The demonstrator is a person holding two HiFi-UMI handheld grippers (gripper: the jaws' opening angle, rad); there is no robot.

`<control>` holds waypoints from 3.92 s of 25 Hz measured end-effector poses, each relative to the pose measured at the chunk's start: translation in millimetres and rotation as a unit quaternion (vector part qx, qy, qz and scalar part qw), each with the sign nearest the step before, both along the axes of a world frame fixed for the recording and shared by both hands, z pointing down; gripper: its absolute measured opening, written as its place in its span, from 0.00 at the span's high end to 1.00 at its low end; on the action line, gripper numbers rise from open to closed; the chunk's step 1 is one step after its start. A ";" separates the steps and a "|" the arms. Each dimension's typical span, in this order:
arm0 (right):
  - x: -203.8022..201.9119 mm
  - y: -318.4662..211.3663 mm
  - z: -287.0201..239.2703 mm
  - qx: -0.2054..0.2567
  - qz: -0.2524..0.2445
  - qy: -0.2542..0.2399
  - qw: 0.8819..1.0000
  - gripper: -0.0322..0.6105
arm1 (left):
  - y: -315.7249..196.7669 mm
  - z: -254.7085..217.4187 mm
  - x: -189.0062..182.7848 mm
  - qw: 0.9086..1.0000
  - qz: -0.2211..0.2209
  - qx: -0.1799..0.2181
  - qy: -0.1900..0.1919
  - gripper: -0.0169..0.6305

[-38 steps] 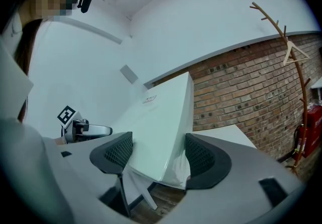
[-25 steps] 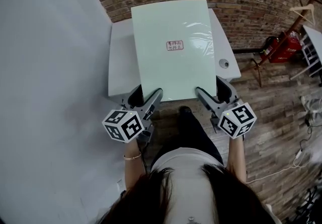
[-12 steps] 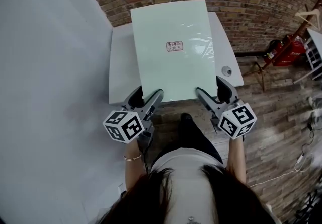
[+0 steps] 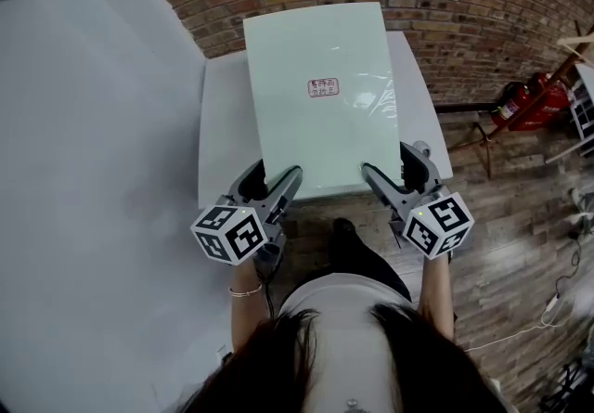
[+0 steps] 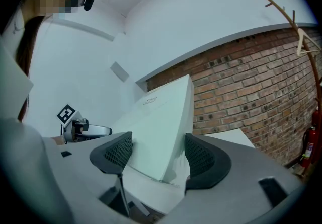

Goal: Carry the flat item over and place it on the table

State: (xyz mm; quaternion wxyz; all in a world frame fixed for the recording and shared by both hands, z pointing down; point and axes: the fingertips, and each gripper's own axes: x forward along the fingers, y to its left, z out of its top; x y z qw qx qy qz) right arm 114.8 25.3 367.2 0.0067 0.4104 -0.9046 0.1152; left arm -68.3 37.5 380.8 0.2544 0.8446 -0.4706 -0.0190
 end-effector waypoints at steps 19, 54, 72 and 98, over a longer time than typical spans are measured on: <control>22.5 -99.5 6.1 -0.011 -0.006 -0.009 1.000 0.41 | -95.2 1.5 22.1 1.000 -0.009 -0.013 -0.009 0.45; -18.4 -185.6 20.1 -0.042 -0.005 0.005 0.999 0.41 | -180.8 15.2 -17.0 0.999 0.000 -0.042 -0.017 0.45; -49.9 -230.6 48.5 -0.082 0.008 0.011 0.997 0.41 | -229.9 44.5 -48.0 0.997 0.018 -0.081 -0.012 0.45; -72.1 -279.1 100.4 -0.146 0.010 0.017 0.989 0.41 | -276.5 95.7 -70.0 0.990 0.018 -0.143 -0.007 0.45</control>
